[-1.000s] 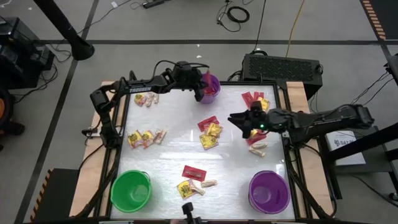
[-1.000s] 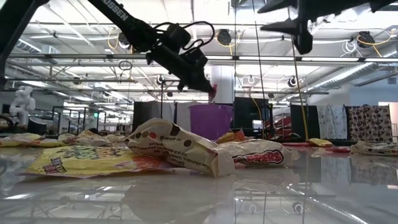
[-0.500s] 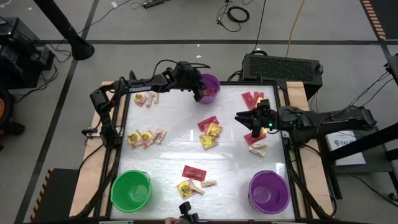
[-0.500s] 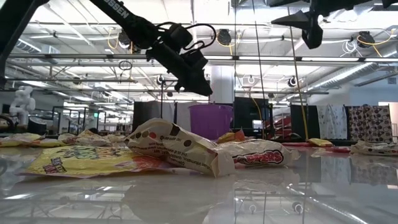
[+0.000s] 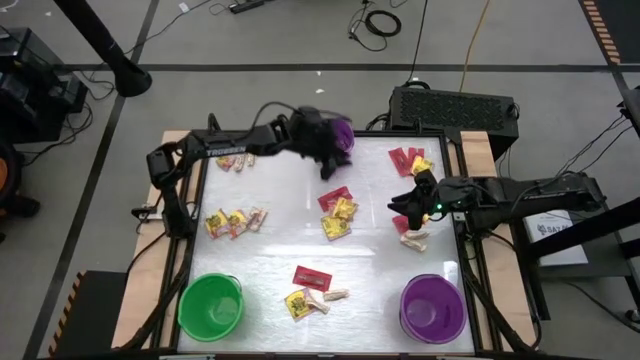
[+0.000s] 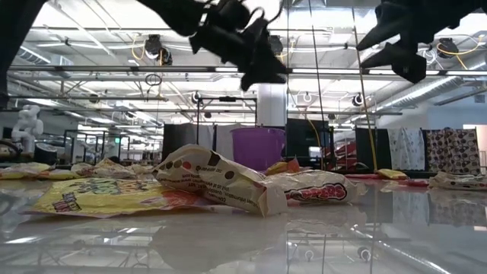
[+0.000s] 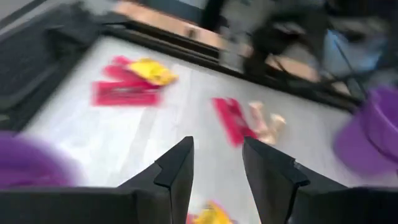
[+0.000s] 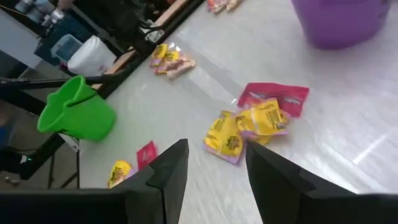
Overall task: Sort candy by brand, put in halloween buckets
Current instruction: Put the red candy into the top purple bucket
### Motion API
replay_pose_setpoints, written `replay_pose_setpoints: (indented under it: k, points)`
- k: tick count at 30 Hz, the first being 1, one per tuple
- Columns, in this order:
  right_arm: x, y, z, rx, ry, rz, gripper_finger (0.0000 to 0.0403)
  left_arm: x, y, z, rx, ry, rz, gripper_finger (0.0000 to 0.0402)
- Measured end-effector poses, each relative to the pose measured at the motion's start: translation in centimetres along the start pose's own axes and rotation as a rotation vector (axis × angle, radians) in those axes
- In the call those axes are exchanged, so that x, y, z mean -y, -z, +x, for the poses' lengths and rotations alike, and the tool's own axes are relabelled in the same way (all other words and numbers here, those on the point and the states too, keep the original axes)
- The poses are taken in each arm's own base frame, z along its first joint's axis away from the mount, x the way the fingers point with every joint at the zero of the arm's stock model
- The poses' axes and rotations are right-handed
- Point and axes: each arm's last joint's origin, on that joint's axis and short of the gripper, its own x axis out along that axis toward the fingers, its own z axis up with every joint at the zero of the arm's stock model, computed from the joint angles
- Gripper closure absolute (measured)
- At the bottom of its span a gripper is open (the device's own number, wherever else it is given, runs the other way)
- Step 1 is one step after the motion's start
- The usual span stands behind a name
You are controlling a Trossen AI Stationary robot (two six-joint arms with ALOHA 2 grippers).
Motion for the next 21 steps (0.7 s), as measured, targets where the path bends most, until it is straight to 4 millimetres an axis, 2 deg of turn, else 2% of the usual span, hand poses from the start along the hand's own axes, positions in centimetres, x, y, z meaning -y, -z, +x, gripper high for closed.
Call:
replay_pose_setpoints:
  k: [5,10,14,19,21]
  points:
    - [-0.3,0.0,-0.4,-0.047,-0.081,0.005,0.0248,5.7,0.8,2.3,-0.023,0.025,0.269,0.0258]
    - [-0.3,-0.1,-1.5,-0.057,-0.163,-0.004,0.0248,9.5,1.8,5.0,0.027,0.007,0.423,0.0258]
    - [-0.3,-0.5,-2.6,-0.006,-0.206,-0.049,0.0248,10.8,2.9,7.7,0.078,0.043,0.386,0.0258]
    - [-0.1,-0.8,-3.9,0.059,-0.230,-0.073,0.0248,10.8,4.8,12.7,0.007,0.068,0.301,0.0258]
    - [0.0,-0.8,-4.1,0.075,-0.229,-0.073,0.0248,11.0,5.0,14.6,0.006,0.085,0.302,0.0259]
